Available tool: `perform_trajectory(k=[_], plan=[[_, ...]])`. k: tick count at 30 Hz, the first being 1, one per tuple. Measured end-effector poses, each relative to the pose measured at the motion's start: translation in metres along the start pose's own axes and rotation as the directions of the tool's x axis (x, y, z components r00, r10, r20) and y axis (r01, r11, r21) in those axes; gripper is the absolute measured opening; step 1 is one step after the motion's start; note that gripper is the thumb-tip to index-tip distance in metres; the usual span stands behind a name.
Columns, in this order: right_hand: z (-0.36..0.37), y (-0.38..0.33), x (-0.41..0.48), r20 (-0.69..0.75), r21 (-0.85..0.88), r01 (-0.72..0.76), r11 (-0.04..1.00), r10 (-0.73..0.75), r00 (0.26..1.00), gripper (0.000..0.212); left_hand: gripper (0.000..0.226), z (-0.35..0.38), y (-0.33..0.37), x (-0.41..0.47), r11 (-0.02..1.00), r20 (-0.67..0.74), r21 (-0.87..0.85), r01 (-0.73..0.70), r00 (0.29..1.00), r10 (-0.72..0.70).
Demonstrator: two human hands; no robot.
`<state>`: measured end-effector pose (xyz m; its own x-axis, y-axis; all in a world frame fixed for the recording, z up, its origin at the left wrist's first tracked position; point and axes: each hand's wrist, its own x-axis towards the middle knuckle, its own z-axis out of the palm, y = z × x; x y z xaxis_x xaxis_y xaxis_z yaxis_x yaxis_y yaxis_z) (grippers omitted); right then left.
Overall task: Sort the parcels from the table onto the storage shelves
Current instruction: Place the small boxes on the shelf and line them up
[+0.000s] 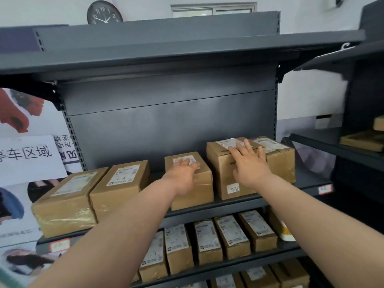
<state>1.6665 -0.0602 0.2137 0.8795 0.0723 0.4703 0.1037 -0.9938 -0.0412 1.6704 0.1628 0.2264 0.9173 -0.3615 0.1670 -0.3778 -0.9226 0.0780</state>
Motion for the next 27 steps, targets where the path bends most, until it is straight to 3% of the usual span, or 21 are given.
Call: perform_trajectory(k=[3,7,14,22,27], plan=[[0.001,0.018,0.016,0.024,-0.058,0.027,0.998,-0.025,0.999,0.073,0.059,0.002,0.005,0.002,0.999,0.028,-0.001,0.035,0.999,-0.035],[0.0,0.019,0.028,0.037,0.041,0.038,0.998,-0.039,0.999,0.064,0.059,0.0,0.003,-0.005,0.997,0.036,0.005,0.082,0.996,-0.083],[0.009,-0.013,0.029,-0.063,0.074,0.109,0.991,-0.105,0.993,0.058,0.059,-0.013,-0.015,-0.021,0.988,0.051,0.009,0.151,0.987,-0.151],[0.018,-0.047,0.036,-0.028,0.098,0.117,0.988,-0.115,0.993,0.06,0.059,-0.016,-0.035,-0.019,0.986,0.05,0.045,0.163,0.985,-0.165],[0.018,-0.042,0.032,-0.045,0.161,0.142,0.977,-0.136,0.99,0.071,0.078,-0.016,-0.034,-0.015,0.981,0.017,-0.099,0.169,0.986,-0.168]])
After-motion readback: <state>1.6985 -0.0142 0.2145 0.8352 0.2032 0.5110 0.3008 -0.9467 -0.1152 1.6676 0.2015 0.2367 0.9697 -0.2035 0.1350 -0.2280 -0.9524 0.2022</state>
